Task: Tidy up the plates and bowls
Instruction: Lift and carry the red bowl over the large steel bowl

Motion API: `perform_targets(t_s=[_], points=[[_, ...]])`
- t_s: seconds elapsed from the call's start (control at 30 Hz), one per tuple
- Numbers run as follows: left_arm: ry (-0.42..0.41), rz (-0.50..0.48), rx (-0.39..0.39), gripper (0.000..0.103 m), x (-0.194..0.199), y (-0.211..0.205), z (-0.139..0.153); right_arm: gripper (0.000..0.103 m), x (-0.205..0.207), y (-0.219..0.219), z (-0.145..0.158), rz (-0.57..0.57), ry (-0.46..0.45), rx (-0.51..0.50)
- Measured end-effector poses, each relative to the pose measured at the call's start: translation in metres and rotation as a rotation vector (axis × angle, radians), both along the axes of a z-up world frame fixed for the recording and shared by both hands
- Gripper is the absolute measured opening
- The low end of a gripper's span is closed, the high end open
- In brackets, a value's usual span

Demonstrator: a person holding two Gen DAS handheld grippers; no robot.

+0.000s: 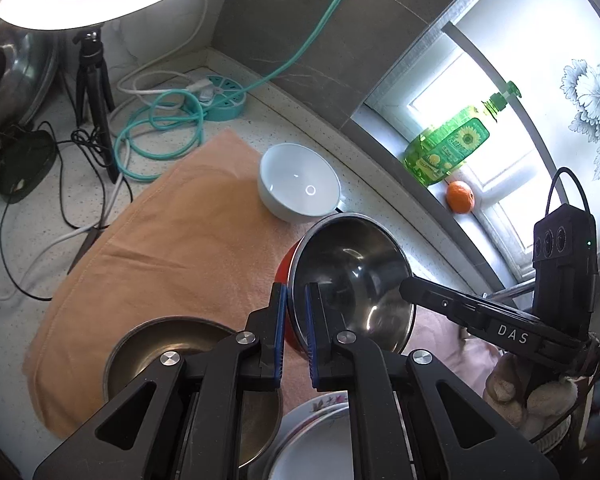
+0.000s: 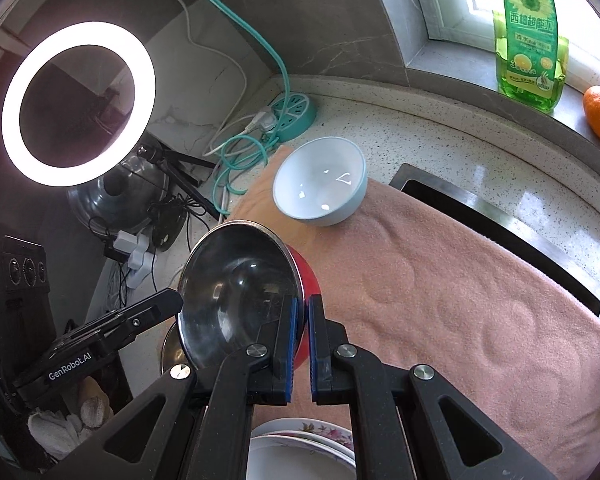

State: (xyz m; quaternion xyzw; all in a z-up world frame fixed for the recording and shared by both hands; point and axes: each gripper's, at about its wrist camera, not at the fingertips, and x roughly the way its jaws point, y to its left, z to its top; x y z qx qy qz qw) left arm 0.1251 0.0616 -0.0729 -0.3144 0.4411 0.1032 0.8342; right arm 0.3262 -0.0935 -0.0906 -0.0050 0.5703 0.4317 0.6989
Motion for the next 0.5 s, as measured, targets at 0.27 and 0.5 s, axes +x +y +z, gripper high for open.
perform_targets(t_s=[0.27,0.5], points=[[0.002,0.042,0.006,0.008,-0.040,0.013,0.001,0.005,-0.035,0.021,0.002,0.075,0.007,-0.005],[0.012,0.077,-0.007,0.008,-0.071,0.021,-0.004,0.005,-0.065,0.033,-0.001,0.128,0.012,-0.020]])
